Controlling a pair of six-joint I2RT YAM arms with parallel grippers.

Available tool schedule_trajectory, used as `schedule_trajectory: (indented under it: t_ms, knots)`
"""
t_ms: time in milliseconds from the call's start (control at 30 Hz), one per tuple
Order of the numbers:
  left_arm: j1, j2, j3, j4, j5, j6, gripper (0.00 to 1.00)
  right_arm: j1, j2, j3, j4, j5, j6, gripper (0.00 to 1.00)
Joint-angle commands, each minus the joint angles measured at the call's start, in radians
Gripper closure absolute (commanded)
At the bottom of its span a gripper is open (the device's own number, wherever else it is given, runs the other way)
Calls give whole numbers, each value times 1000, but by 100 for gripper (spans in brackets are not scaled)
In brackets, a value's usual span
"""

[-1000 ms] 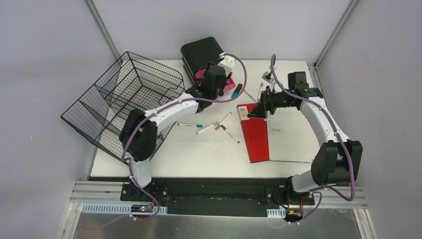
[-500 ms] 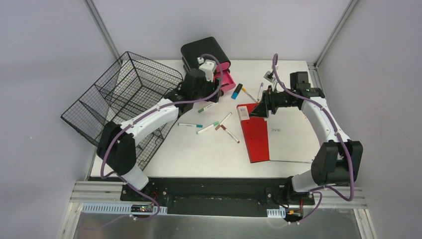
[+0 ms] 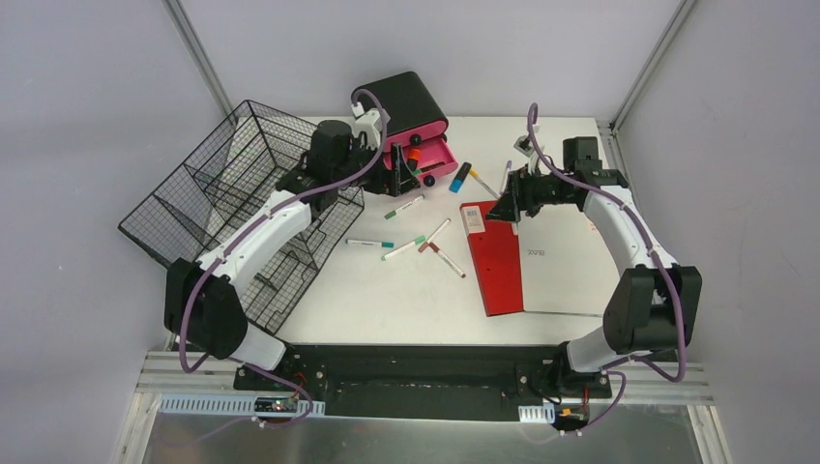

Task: Organize the desk
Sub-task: Pick up the stationery from the center of the board.

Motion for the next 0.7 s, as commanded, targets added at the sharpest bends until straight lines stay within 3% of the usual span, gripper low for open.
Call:
schedule_trajectory:
  t_ms: [0, 200, 667]
  knots:
    - [23, -71, -48, -11, 100, 85, 23, 14, 28, 41, 131, 178, 117, 25]
    - [39, -140, -77, -52, 60, 188, 22, 63, 167, 204, 148, 420, 234, 25]
    - [38, -152, -91, -42, 68, 170, 21, 170, 638, 751, 36, 827, 556, 27]
